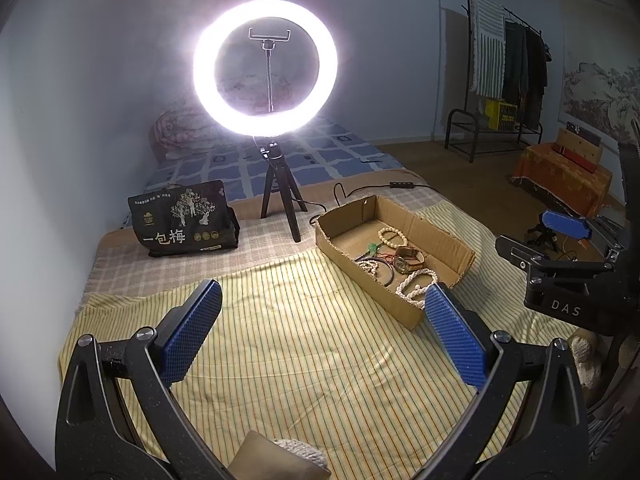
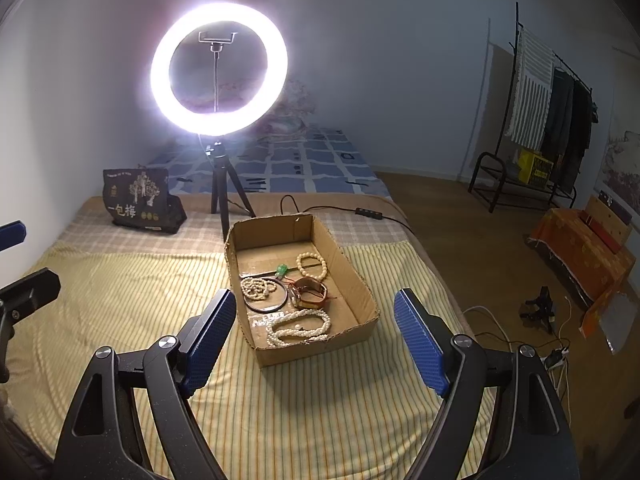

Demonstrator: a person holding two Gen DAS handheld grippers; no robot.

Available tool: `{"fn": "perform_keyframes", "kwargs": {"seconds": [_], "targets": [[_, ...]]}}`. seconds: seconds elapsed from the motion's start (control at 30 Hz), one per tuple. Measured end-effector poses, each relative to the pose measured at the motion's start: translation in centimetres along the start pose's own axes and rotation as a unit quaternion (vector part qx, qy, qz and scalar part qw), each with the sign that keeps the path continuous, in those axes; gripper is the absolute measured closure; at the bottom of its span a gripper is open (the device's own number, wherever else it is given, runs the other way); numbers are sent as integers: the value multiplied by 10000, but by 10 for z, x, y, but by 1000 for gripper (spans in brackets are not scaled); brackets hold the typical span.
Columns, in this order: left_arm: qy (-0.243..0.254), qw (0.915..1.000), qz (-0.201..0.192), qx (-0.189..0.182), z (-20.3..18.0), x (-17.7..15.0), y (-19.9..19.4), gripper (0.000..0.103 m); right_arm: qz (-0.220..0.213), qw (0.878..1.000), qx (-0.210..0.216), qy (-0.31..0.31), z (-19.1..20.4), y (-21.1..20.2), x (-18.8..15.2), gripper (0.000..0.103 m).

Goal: Organize jewelry

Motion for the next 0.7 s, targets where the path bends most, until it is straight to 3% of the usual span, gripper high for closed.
{"fn": "perform_keyframes", "kwargs": {"seconds": [0.7], "targets": [[130, 9999, -41, 39, -4, 0, -2, 0, 40, 9999, -31, -109, 1, 2, -2, 22]]}}
Point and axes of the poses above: each gripper's, at about its wrist camera, not at the fingertips, and y roughly the way its jaws point, z to its left, x to its top, the point moved 5 cm from there along y, roughly the way its jaws point, and after that the axes turned 2 degrees about -y, right-handed, at the moved point
